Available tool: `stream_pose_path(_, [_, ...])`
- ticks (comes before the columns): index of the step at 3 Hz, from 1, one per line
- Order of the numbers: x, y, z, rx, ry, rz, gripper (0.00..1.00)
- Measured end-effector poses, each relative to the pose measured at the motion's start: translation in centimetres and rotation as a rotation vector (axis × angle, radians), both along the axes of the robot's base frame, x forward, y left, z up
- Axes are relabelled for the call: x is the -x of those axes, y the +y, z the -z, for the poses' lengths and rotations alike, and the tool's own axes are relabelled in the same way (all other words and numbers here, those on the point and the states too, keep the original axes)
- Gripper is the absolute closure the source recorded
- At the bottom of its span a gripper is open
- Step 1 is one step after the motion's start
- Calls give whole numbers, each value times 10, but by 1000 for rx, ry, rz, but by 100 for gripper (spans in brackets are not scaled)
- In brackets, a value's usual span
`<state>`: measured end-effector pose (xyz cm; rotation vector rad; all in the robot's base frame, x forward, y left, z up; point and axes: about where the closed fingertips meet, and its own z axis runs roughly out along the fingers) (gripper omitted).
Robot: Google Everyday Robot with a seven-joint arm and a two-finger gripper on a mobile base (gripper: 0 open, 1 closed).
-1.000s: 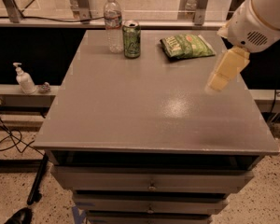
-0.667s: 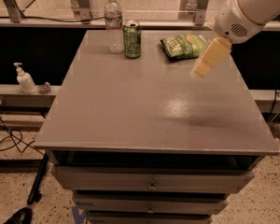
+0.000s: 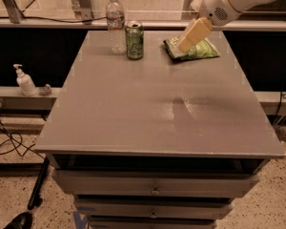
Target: Pick water bottle
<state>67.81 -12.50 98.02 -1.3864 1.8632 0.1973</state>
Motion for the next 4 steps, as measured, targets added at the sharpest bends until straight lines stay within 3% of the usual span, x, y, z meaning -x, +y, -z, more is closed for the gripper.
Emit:
stream_pose_path(1, [-37,23,-16,-112,-45,-26,0])
stream_pose_path(3, [-42,24,-15,-142,-58,-2,0])
stream_pose_path(4, [-67,47,-16,-198,-91,19,0])
